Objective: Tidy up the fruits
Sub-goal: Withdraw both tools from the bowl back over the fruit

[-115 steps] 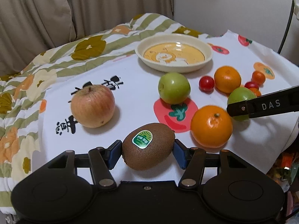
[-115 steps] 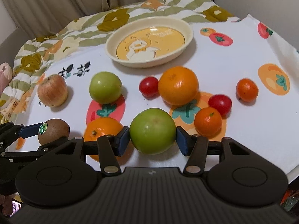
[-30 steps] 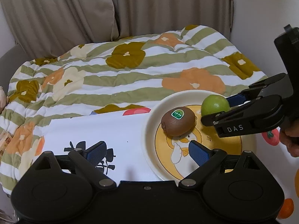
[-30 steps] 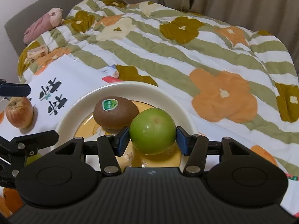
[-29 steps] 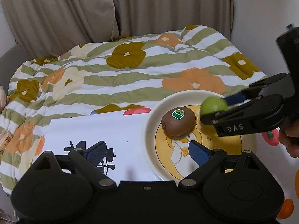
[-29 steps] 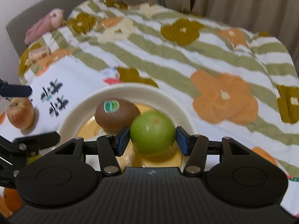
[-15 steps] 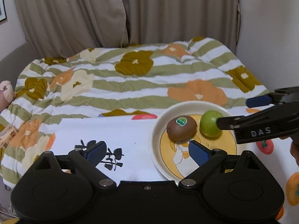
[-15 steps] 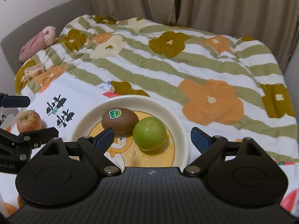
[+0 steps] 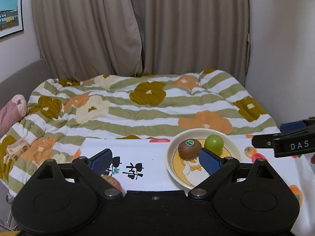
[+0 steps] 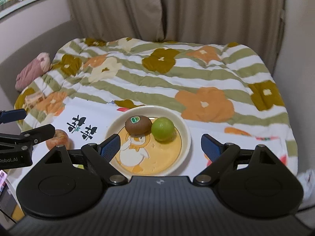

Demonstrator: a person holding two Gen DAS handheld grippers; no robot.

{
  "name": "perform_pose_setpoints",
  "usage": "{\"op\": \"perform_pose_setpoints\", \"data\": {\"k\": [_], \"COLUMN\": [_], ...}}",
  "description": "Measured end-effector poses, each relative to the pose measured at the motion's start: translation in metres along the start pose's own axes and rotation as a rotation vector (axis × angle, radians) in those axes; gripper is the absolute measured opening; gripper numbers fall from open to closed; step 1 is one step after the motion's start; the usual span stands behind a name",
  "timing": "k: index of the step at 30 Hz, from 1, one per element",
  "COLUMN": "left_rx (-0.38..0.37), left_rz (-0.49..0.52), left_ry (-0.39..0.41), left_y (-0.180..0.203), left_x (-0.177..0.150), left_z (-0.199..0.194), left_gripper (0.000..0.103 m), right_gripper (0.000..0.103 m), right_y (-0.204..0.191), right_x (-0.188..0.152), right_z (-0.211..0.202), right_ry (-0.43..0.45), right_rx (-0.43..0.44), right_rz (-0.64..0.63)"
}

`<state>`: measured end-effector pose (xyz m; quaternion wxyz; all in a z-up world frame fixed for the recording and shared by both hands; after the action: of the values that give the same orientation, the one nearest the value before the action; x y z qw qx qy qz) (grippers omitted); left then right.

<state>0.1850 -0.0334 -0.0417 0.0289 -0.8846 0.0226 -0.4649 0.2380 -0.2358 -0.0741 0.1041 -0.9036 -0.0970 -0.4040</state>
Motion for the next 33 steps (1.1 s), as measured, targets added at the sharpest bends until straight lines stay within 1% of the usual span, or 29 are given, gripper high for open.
{"op": "perform_pose_setpoints", "data": {"k": [8, 12, 15, 20, 24, 33], "left_rx": [-0.028, -0.043, -0.051, -0.067, -0.086, -0.167], "left_rz": [0.004, 0.008, 0.020, 0.036, 0.063, 0.147], "left_ry": [0.011, 0.005, 0.002, -0.001, -0.016, -0.057], "left_y": [-0.009, -0.011, -0.011, -0.013, -0.010, 0.005], "left_x": [-0.022, -0.037, -0.049, -0.072, -0.093, -0.141], "left_z": [-0.039, -0.051, -0.056, -0.060, -0.056, -0.028], "left_gripper": [0.097, 0.097, 0.097, 0.097, 0.097, 0.097], "right_gripper": [0.103, 0.103, 0.103, 0.103, 0.103, 0.103], "right_y": [0.000, -0.004, -0.008, -0.011, -0.017, -0.028], "right_x": [-0.037, -0.059, -0.076, -0.110, -0.138, -0.184], "right_z": [-0.060, -0.081, -0.089, -0.095, -0.091, -0.060], "right_ry": [0.014, 0.019, 0.021, 0.020, 0.014, -0.017], "right_rx": [-0.071, -0.112, -0.148, -0.165, -0.177, -0.202], "right_rz": [0.127, 0.156, 0.155, 0.200, 0.224, 0.277]}}
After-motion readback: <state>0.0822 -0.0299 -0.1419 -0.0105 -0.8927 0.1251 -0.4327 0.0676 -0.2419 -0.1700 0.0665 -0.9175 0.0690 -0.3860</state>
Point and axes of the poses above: each gripper's, at about its wrist camera, not at the fingertips, and z roughly the way its jaws point, y to its right, x to its top, the point moved 7 cm from there along z, roughly the way its jaws point, and after that the axes turned 1 degree about y, right-handed, at the moved point
